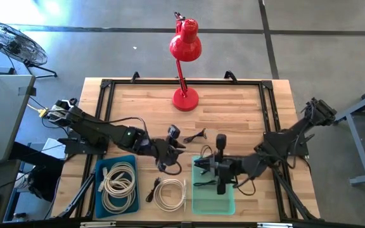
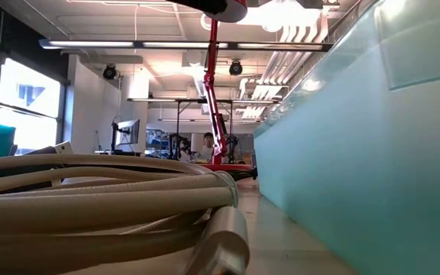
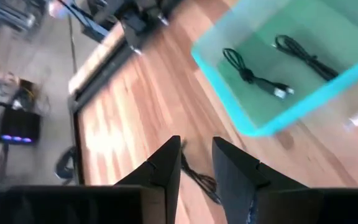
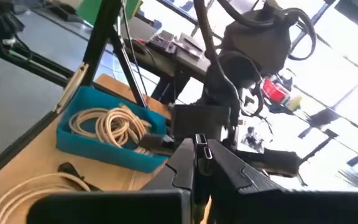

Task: Pick & Place USB Port
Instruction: Put the black USB cable into the green bin

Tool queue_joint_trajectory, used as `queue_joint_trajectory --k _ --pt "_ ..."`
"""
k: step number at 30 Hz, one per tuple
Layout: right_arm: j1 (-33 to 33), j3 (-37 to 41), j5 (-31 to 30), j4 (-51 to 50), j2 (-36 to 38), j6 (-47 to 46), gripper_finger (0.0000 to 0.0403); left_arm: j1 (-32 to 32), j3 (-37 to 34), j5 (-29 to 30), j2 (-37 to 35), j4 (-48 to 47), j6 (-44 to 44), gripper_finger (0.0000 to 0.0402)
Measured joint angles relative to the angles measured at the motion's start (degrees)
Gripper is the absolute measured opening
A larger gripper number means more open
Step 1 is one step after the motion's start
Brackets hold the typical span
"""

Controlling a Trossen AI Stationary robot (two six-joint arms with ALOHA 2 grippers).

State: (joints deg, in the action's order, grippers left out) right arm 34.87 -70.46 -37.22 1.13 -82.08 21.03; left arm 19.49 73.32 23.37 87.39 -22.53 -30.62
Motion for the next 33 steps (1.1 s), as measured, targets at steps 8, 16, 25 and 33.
queue_joint_trajectory --k 8,16,25,33 --pt "3.44 0.00 -2.65 -11.25 0.02 -20.90 0.0013 0.02 0.00 -4.30 0.00 -5.42 5.21 0.0087" --pt "1.43 0.00 5.63 -30.36 -3.86 -48.31 0.0013 0.01 0.00 -4.38 0.00 -7.06 5.70 0.0088" --pt "-2.29 0.00 22.95 -33.27 -15.48 -53.30 0.0018 0.01 0.00 -5.26 0.00 -12.56 10.80 0.0088" --pt "-5.25 0.00 24.58 -33.22 -18.93 -51.78 0.0117 1.76 0.00 -6.21 0.00 -24.07 20.24 0.0088"
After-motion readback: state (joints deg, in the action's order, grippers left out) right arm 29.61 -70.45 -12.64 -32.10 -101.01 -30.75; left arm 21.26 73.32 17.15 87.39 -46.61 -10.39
